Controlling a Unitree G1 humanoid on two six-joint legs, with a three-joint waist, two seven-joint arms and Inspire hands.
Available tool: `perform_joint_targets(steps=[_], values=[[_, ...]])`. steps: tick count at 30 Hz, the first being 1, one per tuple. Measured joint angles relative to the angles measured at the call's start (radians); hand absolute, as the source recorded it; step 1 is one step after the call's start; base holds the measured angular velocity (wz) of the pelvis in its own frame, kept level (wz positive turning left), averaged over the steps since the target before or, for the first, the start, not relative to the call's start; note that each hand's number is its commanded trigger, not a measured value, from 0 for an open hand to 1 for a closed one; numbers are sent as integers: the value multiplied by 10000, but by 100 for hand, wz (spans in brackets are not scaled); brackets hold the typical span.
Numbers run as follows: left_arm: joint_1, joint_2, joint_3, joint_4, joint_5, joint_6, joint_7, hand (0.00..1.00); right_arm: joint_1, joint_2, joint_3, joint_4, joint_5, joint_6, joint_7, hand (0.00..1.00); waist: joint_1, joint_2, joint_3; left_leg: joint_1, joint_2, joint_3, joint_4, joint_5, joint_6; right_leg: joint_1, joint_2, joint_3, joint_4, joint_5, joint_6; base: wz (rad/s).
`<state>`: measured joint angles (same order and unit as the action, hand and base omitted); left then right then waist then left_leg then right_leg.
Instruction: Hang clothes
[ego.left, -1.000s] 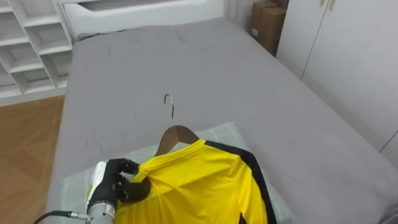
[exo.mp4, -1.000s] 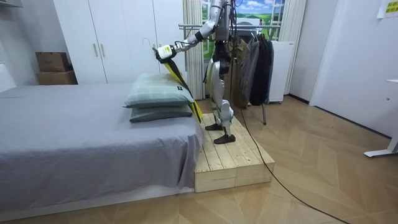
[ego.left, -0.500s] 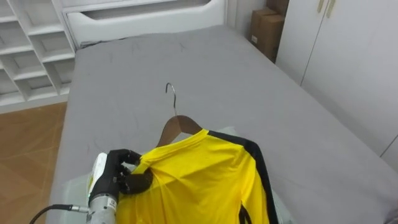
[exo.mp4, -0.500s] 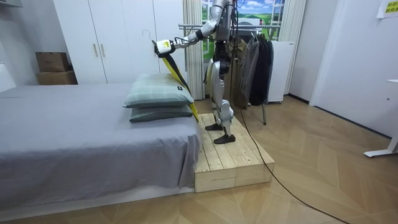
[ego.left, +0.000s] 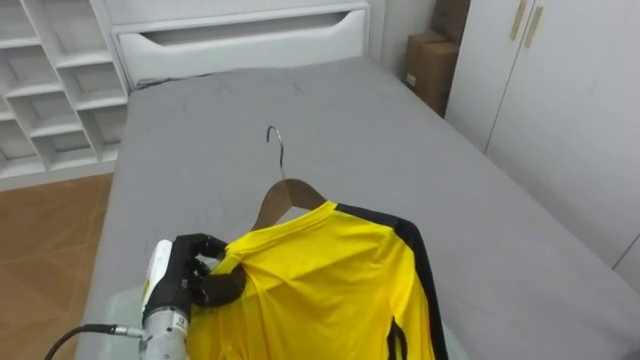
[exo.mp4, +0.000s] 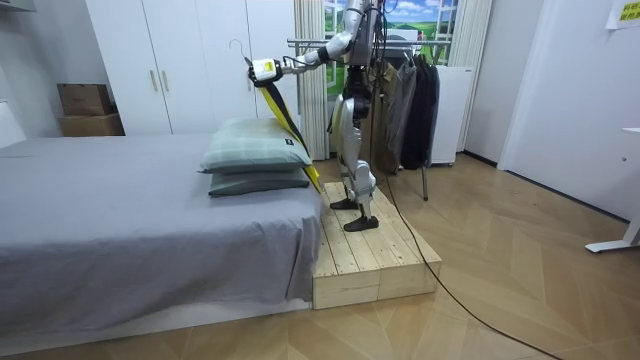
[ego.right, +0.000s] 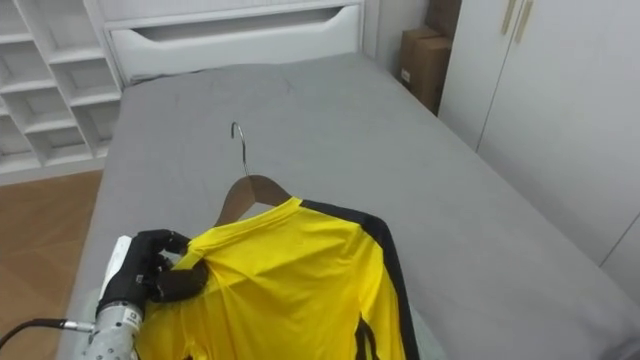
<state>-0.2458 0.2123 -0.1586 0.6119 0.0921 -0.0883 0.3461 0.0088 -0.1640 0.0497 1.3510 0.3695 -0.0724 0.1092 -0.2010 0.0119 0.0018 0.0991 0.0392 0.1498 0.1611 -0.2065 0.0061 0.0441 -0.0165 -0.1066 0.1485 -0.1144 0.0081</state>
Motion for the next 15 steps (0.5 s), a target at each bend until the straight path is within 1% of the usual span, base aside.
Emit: perform_joint_targets(steps=[4,6,10,13,15], values=[[356,16,26,-550,-8,-5,-1,100,-1,0,-130,26,-885,0,-350,0,177,-28,-5,12,1,-57,7,7,-10,19,-2,-3,-4,-2,-3,1],[470,23,72,-640,-22,-4,3,100,-2,-1,-152,24,-1253,0,-550,0,180,-50,-15,14,-11,-155,20,7,-10,90,-16,-91,-64,-3,-4,12],[532,27,71,-761,-34,-3,176,100,-87,0,-237,107,-1586,26,-1134,0,193,-86,-12,31,-27,-237,32,9,-12,217,-42,-272,-147,-3,-2,11],[558,28,150,-910,-133,4,191,100,-81,0,-433,76,-1793,119,-1721,0,243,-126,-5,101,-33,-247,-5,8,-12,263,-54,-322,-138,-29,-1,2],[581,27,198,-1030,-154,17,263,100,-82,-3,-594,39,-1809,203,-2037,0,303,-150,-17,107,-33,-238,-16,8,-13,258,-52,-319,-137,-30,-1,0]])
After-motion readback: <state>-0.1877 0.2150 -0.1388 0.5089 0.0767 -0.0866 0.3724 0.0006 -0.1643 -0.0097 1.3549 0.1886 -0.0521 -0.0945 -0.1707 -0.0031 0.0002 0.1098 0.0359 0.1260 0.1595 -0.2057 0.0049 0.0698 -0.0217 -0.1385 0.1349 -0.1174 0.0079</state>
